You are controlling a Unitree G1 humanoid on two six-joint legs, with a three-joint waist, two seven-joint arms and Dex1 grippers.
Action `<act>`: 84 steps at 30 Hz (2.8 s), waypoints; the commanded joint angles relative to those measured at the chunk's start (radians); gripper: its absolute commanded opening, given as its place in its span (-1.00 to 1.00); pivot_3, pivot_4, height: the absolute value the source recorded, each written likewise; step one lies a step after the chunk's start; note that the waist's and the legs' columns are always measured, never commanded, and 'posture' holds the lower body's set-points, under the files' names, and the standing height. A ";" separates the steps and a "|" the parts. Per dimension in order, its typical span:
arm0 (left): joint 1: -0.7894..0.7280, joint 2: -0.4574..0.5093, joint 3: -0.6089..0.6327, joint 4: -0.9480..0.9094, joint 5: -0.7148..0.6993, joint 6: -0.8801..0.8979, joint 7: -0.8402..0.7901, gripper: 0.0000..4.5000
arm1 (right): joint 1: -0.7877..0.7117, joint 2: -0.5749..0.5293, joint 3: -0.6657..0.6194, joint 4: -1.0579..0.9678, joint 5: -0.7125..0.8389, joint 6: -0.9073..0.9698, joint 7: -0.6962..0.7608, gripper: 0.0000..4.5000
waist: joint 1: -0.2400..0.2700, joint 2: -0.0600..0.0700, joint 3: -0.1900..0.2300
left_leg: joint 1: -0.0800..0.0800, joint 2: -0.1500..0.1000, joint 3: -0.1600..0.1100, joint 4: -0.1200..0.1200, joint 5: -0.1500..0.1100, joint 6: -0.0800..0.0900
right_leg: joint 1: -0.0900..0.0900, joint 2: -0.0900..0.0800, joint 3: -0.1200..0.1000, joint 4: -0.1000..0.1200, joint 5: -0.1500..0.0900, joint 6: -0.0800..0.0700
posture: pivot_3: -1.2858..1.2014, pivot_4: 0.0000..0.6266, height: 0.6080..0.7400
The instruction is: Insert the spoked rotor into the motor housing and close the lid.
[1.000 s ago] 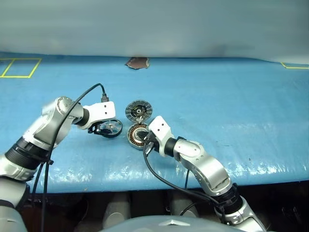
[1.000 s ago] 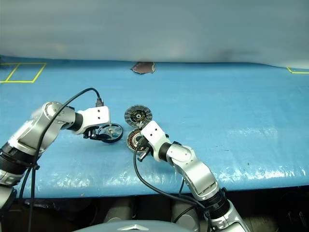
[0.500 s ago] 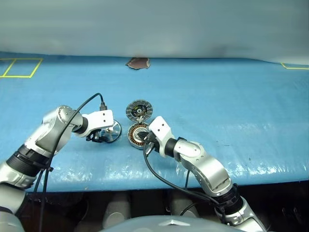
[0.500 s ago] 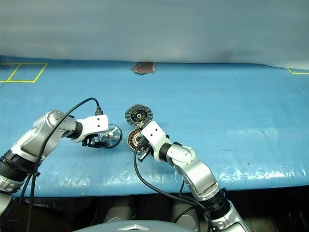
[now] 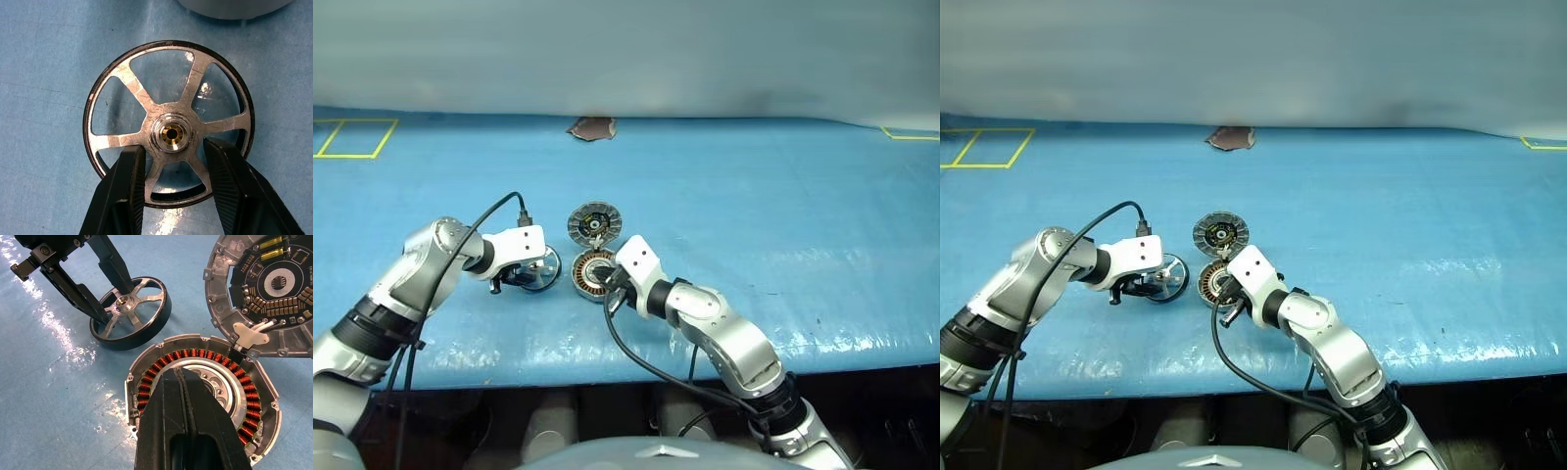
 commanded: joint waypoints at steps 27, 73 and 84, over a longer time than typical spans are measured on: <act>0.033 -0.015 0.169 0.092 -0.118 -0.230 -0.074 -0.12 | 0.079 -0.025 -0.110 -0.061 -0.016 -0.126 -0.069 -1.00 | 0.001 0.000 0.000 | 0.000 0.000 0.000 0.001 0.000 0.000 | 0.000 0.000 0.001 0.001 0.000 0.000 | 0.03 -0.52 1.00; 0.041 -0.050 0.154 0.173 -0.078 -0.162 -0.092 0.30 | 0.066 0.040 -0.064 0.018 -0.071 -0.222 -0.098 -1.00 | 0.001 0.000 0.000 | 0.001 0.000 0.000 0.004 0.000 0.000 | -0.001 0.000 0.001 0.008 -0.002 -0.003 | 0.03 -0.52 1.00; 0.049 -0.036 0.156 0.175 -0.075 -0.151 -0.083 -0.27 | 0.060 0.038 -0.061 0.018 -0.076 -0.224 -0.091 -1.00 | 0.000 0.000 0.000 | 0.001 0.001 0.000 0.004 0.000 0.000 | -0.001 0.001 0.001 0.009 -0.002 -0.003 | 0.03 -0.52 1.00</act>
